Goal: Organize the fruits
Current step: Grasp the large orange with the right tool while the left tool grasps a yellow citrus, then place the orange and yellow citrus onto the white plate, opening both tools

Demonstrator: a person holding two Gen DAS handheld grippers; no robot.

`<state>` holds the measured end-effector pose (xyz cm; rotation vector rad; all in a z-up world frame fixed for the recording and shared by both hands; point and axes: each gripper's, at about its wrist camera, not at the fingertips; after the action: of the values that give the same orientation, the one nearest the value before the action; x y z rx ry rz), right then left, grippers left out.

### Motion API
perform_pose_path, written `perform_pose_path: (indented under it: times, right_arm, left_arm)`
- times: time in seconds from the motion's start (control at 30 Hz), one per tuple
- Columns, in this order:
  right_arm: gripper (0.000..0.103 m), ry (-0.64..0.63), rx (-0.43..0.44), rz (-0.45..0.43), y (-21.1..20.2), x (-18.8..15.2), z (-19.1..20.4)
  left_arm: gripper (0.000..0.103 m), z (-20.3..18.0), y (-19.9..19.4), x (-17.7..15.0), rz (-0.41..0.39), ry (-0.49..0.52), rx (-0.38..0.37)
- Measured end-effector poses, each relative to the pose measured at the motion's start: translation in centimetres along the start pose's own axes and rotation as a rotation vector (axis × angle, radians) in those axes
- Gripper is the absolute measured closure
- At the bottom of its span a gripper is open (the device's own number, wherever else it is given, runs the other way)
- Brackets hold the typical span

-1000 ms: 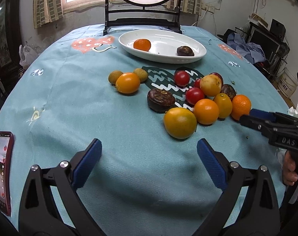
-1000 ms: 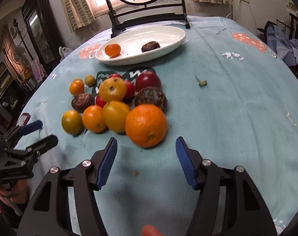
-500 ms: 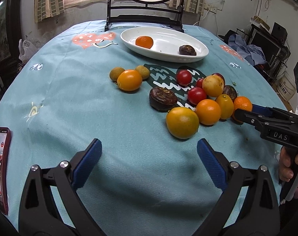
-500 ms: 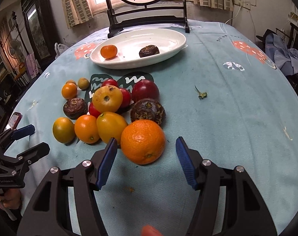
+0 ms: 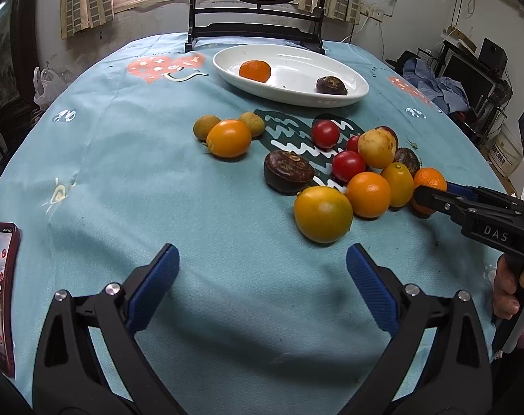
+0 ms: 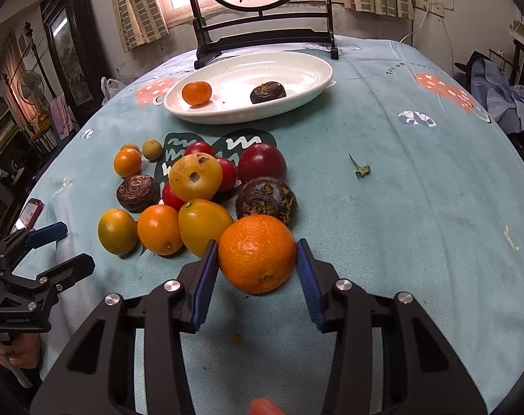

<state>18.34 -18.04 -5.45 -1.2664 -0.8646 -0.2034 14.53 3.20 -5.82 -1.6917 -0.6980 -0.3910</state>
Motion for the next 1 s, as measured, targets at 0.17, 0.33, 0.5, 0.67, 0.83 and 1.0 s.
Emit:
perform_pose_path:
  times: [0.17, 0.33, 0.5, 0.67, 0.83, 1.0]
  right_arm:
    - [0.058, 0.075, 0.042, -0.058, -2.4, -1.3, -0.7]
    - [0.058, 0.074, 0.048, -0.062, -3.7, -2.5, -0.8]
    - [0.058, 0.083, 0.056, -0.065, -3.9, -3.3, -1.1]
    - [0.058, 0.088, 0.075, -0.063, -3.6, -3.6, -1.2]
    - [0.058, 0.074, 0.097, -0.057, -3.2, -3.8, -0.7]
    - [0.058, 0.049, 0.132, -0.066, -3.3, -2.3, -0.7]
  left_arm:
    - [0.013, -1.0, 0.7, 0.3, 0.016, 0.037, -0.016]
    - [0.028, -2.9, 1.8, 0.9, 0.049, 0.06, -0.057]
    - [0.041, -3.7, 2.9, 1.5, 0.076, 0.057, -0.059]
    - [0.056, -3.6, 3.4, 1.8, 0.089, 0.044, -0.065]
    - [0.061, -3.5, 3.2, 1.7, 0.089, 0.043, -0.086]
    - [0.061, -3.2, 2.2, 2.0, 0.073, 0.037, -0.117]
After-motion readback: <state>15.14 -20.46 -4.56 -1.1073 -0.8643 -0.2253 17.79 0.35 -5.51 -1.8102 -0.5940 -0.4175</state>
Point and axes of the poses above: each gripper's, at about its wrist camera, not at the fingertips, and y roughly the way its jaws point, z to its left, x to its top, and after that the axes turned 12 degrees about -y, right-handed
